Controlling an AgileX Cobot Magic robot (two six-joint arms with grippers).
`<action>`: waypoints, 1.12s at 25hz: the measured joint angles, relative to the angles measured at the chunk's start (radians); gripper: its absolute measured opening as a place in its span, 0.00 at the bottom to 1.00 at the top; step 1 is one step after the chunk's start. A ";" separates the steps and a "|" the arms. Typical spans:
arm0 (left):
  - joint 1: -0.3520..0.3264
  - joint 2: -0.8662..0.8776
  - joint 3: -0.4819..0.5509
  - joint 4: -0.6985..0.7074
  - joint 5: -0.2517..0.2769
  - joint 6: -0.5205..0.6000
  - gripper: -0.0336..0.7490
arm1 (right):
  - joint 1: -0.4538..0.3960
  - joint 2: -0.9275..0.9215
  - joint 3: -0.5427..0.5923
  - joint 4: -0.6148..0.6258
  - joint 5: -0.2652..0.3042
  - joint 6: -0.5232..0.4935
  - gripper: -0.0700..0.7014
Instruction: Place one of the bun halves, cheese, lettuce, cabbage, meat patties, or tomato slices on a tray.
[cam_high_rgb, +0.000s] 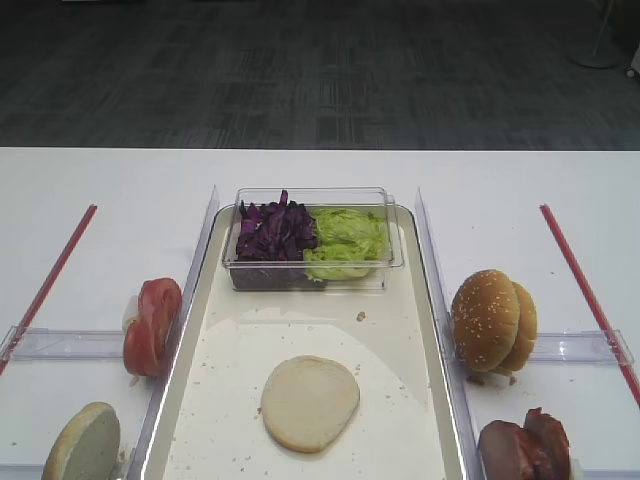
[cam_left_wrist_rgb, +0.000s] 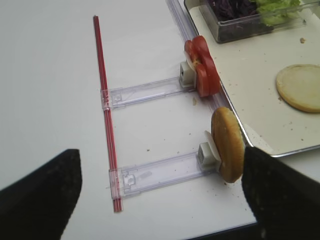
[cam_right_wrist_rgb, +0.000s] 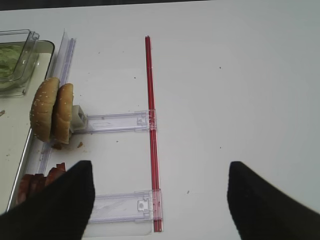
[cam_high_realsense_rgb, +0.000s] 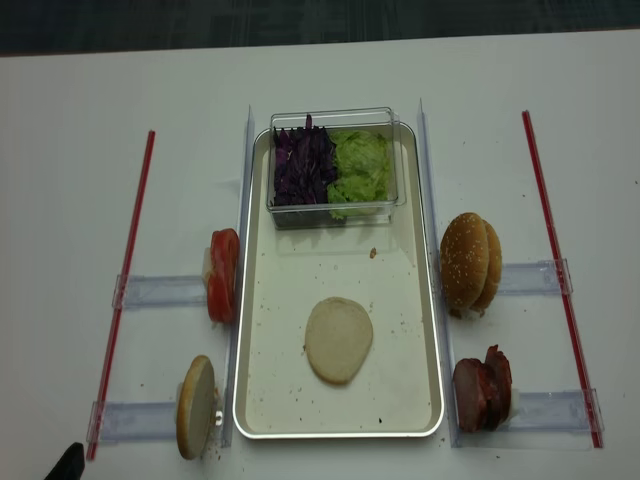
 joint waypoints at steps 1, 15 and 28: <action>0.000 0.000 0.000 0.000 0.000 0.000 0.81 | 0.000 0.000 0.000 0.000 0.000 0.000 0.83; 0.000 0.000 0.000 0.000 0.000 0.000 0.81 | 0.000 0.000 0.000 0.000 0.000 0.000 0.83; 0.000 0.000 0.000 0.000 0.000 0.000 0.81 | 0.000 0.000 0.000 0.000 0.000 0.000 0.83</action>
